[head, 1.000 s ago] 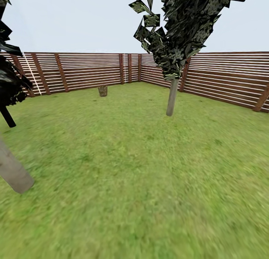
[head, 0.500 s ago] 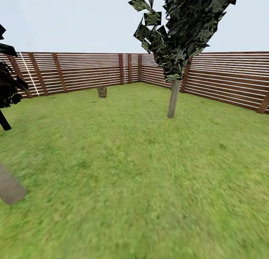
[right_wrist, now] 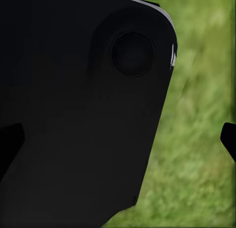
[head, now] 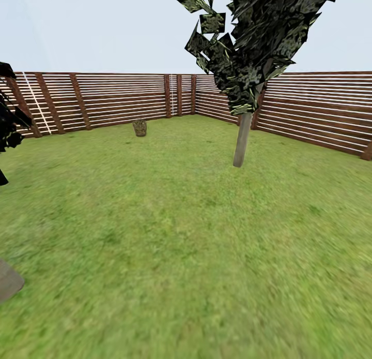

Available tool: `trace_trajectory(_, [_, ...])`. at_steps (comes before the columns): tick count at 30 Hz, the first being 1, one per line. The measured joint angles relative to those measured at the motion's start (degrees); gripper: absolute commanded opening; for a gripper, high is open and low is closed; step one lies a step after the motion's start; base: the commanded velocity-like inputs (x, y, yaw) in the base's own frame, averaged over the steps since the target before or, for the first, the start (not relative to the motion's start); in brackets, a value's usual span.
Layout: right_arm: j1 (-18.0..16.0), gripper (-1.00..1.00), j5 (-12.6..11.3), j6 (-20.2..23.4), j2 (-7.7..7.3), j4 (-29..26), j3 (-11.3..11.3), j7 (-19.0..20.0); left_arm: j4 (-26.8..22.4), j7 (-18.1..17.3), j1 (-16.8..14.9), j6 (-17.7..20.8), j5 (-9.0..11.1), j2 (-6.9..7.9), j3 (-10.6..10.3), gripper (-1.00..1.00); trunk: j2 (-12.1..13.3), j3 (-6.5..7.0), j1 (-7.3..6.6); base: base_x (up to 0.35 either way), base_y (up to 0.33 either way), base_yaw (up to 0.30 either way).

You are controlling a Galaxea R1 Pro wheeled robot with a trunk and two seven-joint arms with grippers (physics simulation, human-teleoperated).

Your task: Take the three Easter eggs out of the wicker basket on the lawn in the garden, then place them on the lawn next to a single tree (choose any tree) so that all three eggs are next to the same tree and none are left in the basket.

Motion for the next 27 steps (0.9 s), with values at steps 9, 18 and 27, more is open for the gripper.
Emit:
trace_trajectory(9, [0.0,1.0,-0.1,-0.1,-0.03,0.0,0.0,0.0,0.0,0.0,0.0,0.0,0.0,0.01,0.0,1.0,0.0,0.0,0.0,0.332,0.0,0.0])
trace_trajectory(18, [0.0,1.0,-0.1,0.1,0.01,0.1,0.0,0.1,0.0,0.0,0.0,0.0,0.0,0.01,0.0,1.0,0.0,0.0,0.0,0.332,0.0,0.0])
trace_trajectory(27, [0.0,1.0,-0.1,0.1,-0.02,0.1,0.0,0.1,0.0,0.0,0.0,0.0,0.0,0.01,0.0,1.0,0.0,0.0,0.0,0.332,0.0,0.0])
